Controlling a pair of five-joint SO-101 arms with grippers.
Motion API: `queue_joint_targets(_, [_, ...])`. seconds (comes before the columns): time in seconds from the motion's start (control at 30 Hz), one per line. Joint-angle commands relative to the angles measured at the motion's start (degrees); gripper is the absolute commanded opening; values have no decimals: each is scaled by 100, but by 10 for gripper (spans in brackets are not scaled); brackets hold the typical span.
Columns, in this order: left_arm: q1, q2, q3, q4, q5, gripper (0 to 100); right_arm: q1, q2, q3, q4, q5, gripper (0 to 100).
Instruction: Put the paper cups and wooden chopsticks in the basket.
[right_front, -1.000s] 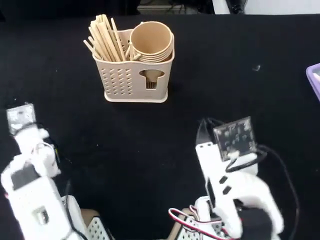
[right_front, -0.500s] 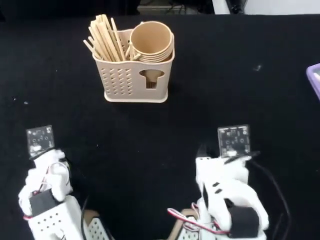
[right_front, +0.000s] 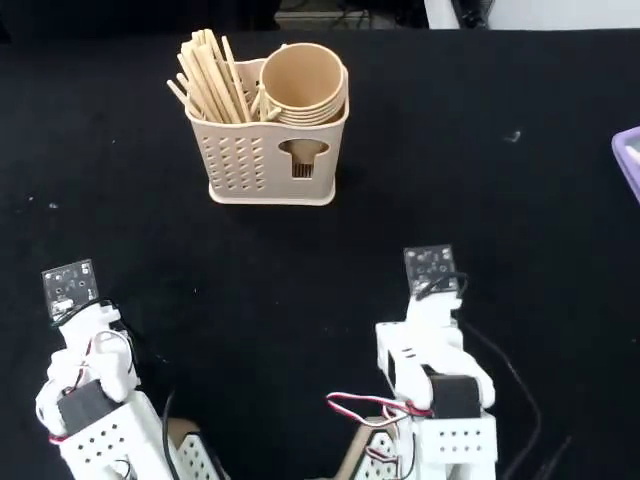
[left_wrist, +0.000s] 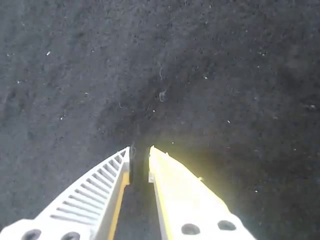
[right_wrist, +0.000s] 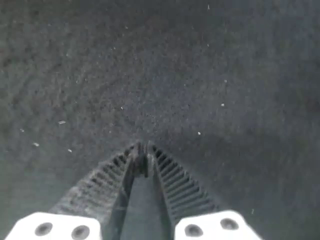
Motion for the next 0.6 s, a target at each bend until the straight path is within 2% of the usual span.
queue_joint_targets(0.0, [-48, -44, 127, 26, 0, 75, 53, -523, 22, -9, -26, 11])
queue_joint_targets(0.4, [-22, -53, 127, 26, 0, 75, 79, -541, 22, 0, -26, 11])
queue_joint_targets(0.57, [101, -79, 127, 26, 0, 75, 431, -532, 22, 0, -26, 11])
